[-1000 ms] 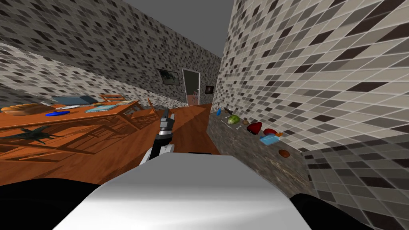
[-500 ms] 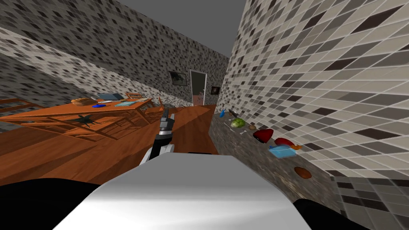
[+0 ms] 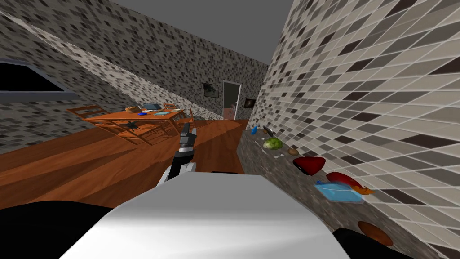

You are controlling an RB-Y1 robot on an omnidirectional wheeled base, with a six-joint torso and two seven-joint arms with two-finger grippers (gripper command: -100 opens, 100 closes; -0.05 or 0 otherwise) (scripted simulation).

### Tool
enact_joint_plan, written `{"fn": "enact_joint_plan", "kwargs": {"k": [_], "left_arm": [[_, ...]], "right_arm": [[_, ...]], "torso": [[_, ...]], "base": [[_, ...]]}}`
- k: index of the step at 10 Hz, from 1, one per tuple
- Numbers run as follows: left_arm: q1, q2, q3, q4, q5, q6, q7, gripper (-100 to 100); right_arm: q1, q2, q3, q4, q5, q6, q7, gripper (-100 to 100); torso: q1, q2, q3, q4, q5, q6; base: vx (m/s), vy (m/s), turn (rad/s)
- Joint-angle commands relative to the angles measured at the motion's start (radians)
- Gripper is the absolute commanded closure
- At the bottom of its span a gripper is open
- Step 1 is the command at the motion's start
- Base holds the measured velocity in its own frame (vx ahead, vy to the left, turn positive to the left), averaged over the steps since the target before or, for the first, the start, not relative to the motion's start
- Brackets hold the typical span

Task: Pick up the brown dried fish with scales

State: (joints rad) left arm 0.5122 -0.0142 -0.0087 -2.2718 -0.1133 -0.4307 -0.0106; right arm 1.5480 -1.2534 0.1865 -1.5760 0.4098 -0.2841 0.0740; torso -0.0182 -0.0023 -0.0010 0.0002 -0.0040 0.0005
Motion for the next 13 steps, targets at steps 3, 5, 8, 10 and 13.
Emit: {"fn": "enact_joint_plan", "kwargs": {"k": [3,5,8,10,13], "left_arm": [[0.000,0.000,0.000,0.000,0.000,0.000,0.000,0],[0.000,0.000,0.000,0.000,0.000,0.000,0.000,0],[0.000,0.000,0.000,0.000,0.000,0.000,0.000,0],[0.000,0.000,0.000,0.000,0.000,0.000,0.000,0],[0.001,0.000,0.000,0.000,0.000,0.000,0.000,0]], "right_arm": [[0.076,-0.070,-0.001,0.005,0.013,0.014,-0.006,-100],[0.105,-0.103,0.005,0.017,0.021,0.018,-0.010,-100],[0.167,-0.179,0.015,0.037,0.035,0.026,-0.023,-100],[0.167,-0.216,0.000,0.017,0.032,0.021,-0.036,-100],[0.169,-0.214,-0.008,0.015,0.031,0.018,-0.034,-100]], "torso": [[0.007,0.003,0.002,0.001,0.001,0.002],[0.004,0.002,0.001,0.001,0.001,0.001],[0.003,0.002,0.001,0.001,0.001,0.001],[0.006,-0.001,0.000,0.000,0.001,0.001],[0.016,-0.013,-0.008,-0.003,0.003,0.002]], "base": [[-0.028,-0.087,0.117],[-0.026,-0.123,0.271],[-0.034,-0.114,0.296],[0.091,-0.036,0.273],[0.151,0.051,0.094]]}}
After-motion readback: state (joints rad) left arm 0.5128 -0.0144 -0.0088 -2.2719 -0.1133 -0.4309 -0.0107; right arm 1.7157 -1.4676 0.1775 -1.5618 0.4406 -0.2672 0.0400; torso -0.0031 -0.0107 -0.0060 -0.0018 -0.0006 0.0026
